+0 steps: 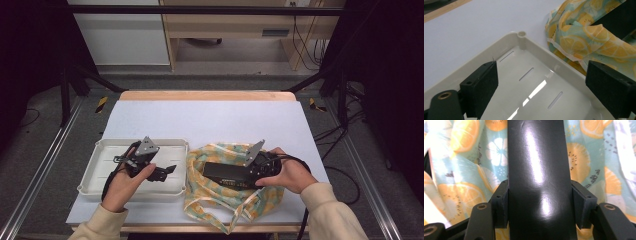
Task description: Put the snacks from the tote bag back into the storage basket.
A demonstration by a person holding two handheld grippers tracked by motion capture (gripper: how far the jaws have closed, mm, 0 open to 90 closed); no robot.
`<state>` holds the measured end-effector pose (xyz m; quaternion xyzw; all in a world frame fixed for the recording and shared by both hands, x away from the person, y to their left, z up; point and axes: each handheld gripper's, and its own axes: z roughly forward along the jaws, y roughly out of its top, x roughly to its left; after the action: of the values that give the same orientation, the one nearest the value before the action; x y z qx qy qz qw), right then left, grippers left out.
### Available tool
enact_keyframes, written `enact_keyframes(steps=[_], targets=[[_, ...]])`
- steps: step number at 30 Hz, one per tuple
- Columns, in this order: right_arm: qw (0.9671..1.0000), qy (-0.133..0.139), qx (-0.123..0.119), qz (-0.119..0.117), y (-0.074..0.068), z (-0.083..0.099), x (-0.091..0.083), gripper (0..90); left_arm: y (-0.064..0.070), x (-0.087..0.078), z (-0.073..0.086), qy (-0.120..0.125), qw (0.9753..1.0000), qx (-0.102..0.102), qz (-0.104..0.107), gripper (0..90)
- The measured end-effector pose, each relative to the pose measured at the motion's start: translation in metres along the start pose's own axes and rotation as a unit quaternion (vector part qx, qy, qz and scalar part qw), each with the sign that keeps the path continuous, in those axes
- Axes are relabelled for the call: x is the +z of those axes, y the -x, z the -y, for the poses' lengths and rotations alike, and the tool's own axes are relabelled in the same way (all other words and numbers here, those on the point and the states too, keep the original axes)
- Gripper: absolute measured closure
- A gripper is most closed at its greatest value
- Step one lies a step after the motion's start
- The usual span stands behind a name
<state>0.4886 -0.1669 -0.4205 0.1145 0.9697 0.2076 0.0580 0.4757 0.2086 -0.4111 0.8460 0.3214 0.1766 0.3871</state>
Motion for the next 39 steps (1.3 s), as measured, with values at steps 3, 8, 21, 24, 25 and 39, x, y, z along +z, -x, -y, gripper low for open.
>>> enact_keyframes(steps=[3, 8, 21, 24, 25, 39], targets=[[0.9999, 0.014, -0.003, 0.004, -0.002, 0.001, -0.004, 42.9, -0.001, -0.001, 0.0, 0.0, 1.0, 0.0, -0.001, 11.1], [0.9994, 0.034, -0.004, 0.009, -0.007, 0.002, -0.014, 43.2, -0.001, -0.001, 0.0, 0.001, 1.0, -0.003, -0.001, 11.1], [0.9966, 0.071, -0.002, 0.042, -0.007, 0.0, -0.045, 43.2, -0.002, -0.002, 0.0, -0.003, 1.0, -0.001, 0.0, 11.1], [0.9961, 0.074, -0.002, 0.047, -0.006, 0.0, -0.047, 43.2, -0.002, -0.001, 0.001, -0.004, 1.0, -0.001, 0.001, 11.1], [0.9958, 0.077, -0.001, 0.048, -0.006, 0.0, -0.048, 43.2, -0.002, -0.001, 0.001, -0.004, 1.0, -0.001, 0.001, 11.1], [0.9921, 0.106, 0.006, 0.067, -0.009, -0.006, -0.062, 43.2, -0.002, 0.002, 0.002, -0.026, 0.9994, 0.016, 0.019, 11.0]])
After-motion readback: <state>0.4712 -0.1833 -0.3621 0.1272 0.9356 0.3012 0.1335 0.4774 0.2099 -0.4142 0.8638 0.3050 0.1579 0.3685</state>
